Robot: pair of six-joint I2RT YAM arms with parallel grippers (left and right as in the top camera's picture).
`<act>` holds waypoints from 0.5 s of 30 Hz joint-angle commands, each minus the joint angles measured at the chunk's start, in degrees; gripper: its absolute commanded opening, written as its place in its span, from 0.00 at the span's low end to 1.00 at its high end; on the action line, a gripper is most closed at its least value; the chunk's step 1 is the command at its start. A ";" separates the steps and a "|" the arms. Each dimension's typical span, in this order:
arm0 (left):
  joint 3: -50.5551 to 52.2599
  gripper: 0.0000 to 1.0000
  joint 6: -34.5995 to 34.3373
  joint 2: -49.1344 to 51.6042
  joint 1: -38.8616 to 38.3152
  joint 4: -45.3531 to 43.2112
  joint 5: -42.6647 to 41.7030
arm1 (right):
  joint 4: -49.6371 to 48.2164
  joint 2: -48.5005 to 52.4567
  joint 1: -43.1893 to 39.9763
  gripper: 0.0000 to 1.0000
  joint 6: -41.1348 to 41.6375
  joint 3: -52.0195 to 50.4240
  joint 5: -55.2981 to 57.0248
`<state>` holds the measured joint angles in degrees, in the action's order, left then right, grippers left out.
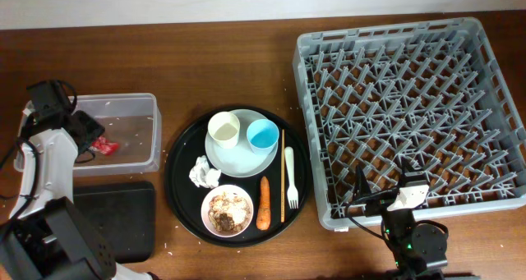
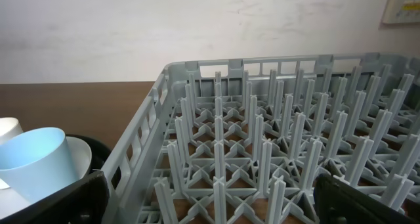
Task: Sort waste into correct bins and load items into the dishwasher rack
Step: 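Carry the red wrapper left and drop it into the clear bin, then reach the left gripper to the crumpled tissue and grasp it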
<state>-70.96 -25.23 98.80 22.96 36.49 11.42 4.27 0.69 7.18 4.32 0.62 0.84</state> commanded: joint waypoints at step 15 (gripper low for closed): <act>-2.97 0.87 3.06 -24.52 -9.99 25.57 -18.53 | 0.31 -0.37 0.31 0.99 0.26 -0.31 0.26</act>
<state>-73.73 -23.94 74.74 16.82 57.93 -5.43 4.29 0.69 7.18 4.34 0.62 0.84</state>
